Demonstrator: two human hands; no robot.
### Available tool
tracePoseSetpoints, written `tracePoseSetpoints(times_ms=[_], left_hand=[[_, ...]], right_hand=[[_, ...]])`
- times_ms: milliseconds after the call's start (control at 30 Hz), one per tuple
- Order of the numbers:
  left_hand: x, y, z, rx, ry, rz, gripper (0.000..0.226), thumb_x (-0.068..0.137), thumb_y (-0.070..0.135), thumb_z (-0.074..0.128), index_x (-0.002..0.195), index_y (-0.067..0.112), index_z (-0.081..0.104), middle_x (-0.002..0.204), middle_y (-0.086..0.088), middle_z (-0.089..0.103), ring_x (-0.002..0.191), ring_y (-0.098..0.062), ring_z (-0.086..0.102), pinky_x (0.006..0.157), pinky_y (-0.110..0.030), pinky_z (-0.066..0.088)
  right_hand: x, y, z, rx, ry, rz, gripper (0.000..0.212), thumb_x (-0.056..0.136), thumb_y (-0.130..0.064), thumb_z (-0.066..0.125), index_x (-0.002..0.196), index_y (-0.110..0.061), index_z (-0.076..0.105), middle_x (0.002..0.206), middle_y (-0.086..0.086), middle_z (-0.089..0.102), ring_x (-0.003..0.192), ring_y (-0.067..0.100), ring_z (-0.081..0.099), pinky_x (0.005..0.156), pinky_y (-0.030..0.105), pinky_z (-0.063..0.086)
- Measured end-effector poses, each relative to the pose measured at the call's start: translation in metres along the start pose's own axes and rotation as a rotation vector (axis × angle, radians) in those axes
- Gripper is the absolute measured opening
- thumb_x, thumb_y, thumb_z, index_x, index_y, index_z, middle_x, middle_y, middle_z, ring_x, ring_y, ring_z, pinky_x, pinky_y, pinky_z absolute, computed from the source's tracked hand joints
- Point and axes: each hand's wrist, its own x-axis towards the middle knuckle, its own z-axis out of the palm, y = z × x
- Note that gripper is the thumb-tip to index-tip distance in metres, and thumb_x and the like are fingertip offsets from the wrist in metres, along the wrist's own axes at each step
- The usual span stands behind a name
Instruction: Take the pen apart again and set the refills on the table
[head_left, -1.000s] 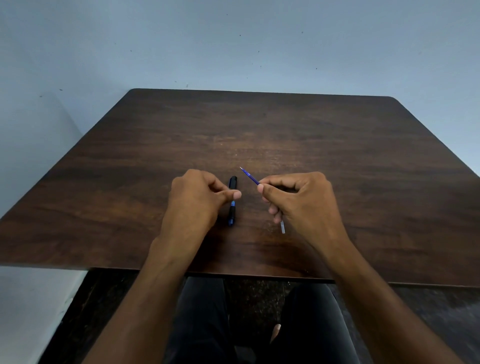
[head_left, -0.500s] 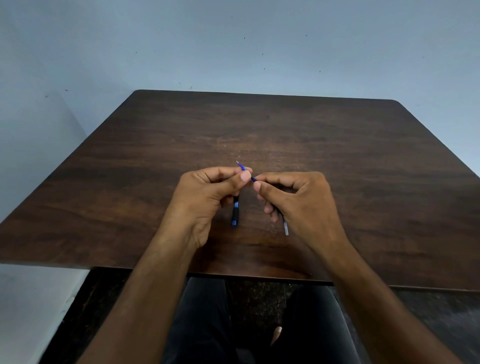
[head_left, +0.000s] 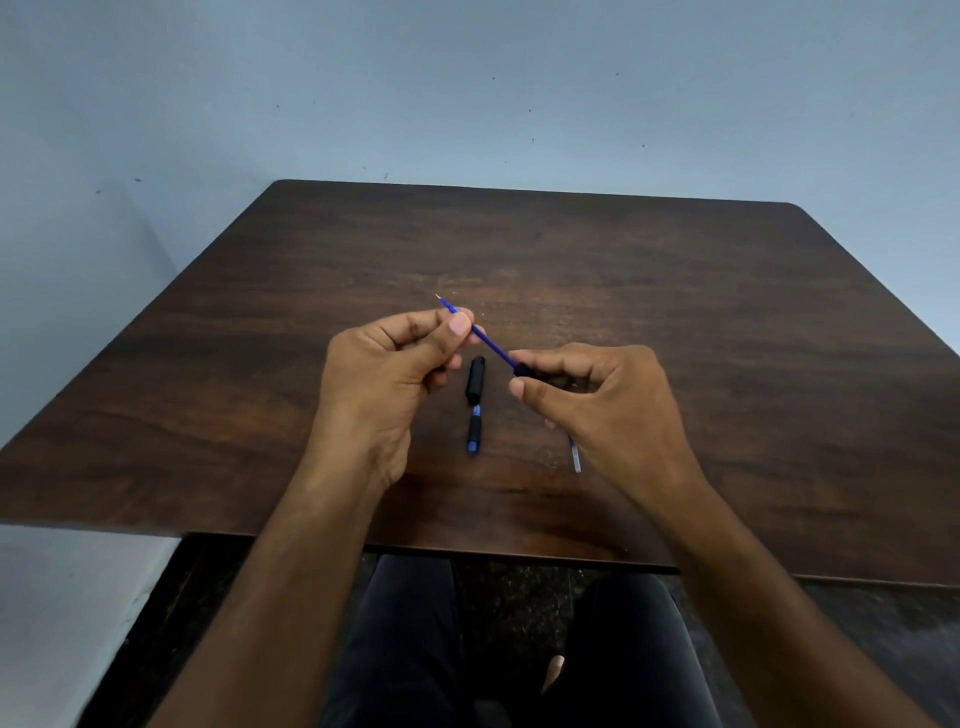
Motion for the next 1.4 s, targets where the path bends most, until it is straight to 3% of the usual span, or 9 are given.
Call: tracePoseSetpoints(times_ms=[133,433,667,833,967,1067,1167,1333,1400], left_hand=[[-0.001,0.006,-0.003,0.025,0.05,0.083,0.009,0.084,0.015,0.075,0.091,0.01,0.078,0.083,-0.007,0.078,0.064,-0.008,0.059,0.069,-0.025,0.05],[0.007,0.019,-0.023,0.022,0.152,0.163,0.01,0.081,0.02,0.08,0.088,0.013,0.078,0.084,-0.007,0.078,0.065,-0.008,0.059,0.068,-0.026,0.053],[0.018,0.032,-0.046,-0.035,0.178,0.113,0.011,0.081,0.018,0.08,0.087,0.009,0.077,0.078,-0.005,0.075,0.059,-0.008,0.053,0.061,-0.022,0.05],[0.022,0.033,-0.058,0.26,0.137,-0.023,0.014,0.079,0.017,0.081,0.084,0.005,0.078,0.076,-0.009,0.073,0.061,-0.01,0.051,0.06,-0.024,0.045],[0.031,0.027,-0.064,0.585,0.16,-0.123,0.014,0.074,0.023,0.084,0.073,0.01,0.079,0.061,0.002,0.073,0.063,-0.011,0.055,0.061,-0.027,0.048],[0.044,0.018,-0.067,0.838,0.223,-0.195,0.018,0.072,0.03,0.087,0.07,0.014,0.078,0.077,-0.004,0.075,0.08,-0.017,0.065,0.075,-0.033,0.054],[0.055,0.013,-0.067,0.971,0.252,-0.265,0.022,0.072,0.035,0.087,0.066,0.016,0.077,0.07,-0.001,0.072,0.071,-0.012,0.065,0.058,-0.026,0.045],[0.066,0.011,-0.063,1.155,0.221,-0.368,0.027,0.075,0.043,0.083,0.073,0.017,0.079,0.088,-0.004,0.075,0.091,-0.018,0.067,0.088,-0.038,0.054],[0.069,0.009,-0.062,1.157,0.234,-0.367,0.028,0.074,0.043,0.084,0.069,0.017,0.077,0.081,-0.002,0.072,0.08,-0.015,0.064,0.073,-0.035,0.053]], right_hand=[[0.0,-0.001,0.001,0.024,-0.008,-0.006,0.028,0.083,-0.01,0.081,0.111,-0.012,0.077,0.092,-0.008,0.078,0.067,-0.01,0.067,0.066,0.011,0.053],[0.0,0.002,0.006,0.073,-0.013,0.007,0.025,0.079,-0.009,0.083,0.103,-0.01,0.079,0.077,-0.012,0.075,0.064,0.001,0.071,0.065,0.017,0.057],[0.001,0.004,0.008,0.055,0.003,0.008,0.025,0.08,-0.012,0.082,0.104,-0.011,0.079,0.092,-0.002,0.08,0.065,0.006,0.073,0.068,0.028,0.062],[0.001,0.003,0.01,0.073,0.008,-0.024,0.024,0.081,-0.009,0.081,0.104,-0.009,0.079,0.094,0.001,0.077,0.066,0.009,0.072,0.065,0.028,0.061],[0.001,0.001,0.014,0.044,-0.022,0.0,0.026,0.08,-0.014,0.081,0.106,-0.008,0.078,0.083,0.001,0.076,0.06,0.016,0.072,0.068,0.03,0.063],[0.001,0.001,0.018,0.063,-0.038,0.044,0.026,0.079,-0.017,0.082,0.103,-0.009,0.078,0.072,0.001,0.076,0.056,0.015,0.072,0.063,0.026,0.061],[0.0,0.0,0.019,0.113,-0.027,0.082,0.023,0.078,-0.02,0.083,0.1,-0.012,0.08,0.069,-0.001,0.076,0.057,0.011,0.072,0.058,0.023,0.06],[0.001,0.0,0.015,0.107,-0.013,0.082,0.023,0.076,-0.022,0.083,0.098,-0.013,0.08,0.07,-0.005,0.076,0.06,0.008,0.073,0.056,0.021,0.06],[0.001,0.0,0.015,0.095,-0.019,0.073,0.024,0.076,-0.023,0.082,0.098,-0.014,0.079,0.07,-0.008,0.076,0.059,0.007,0.073,0.055,0.018,0.058]])
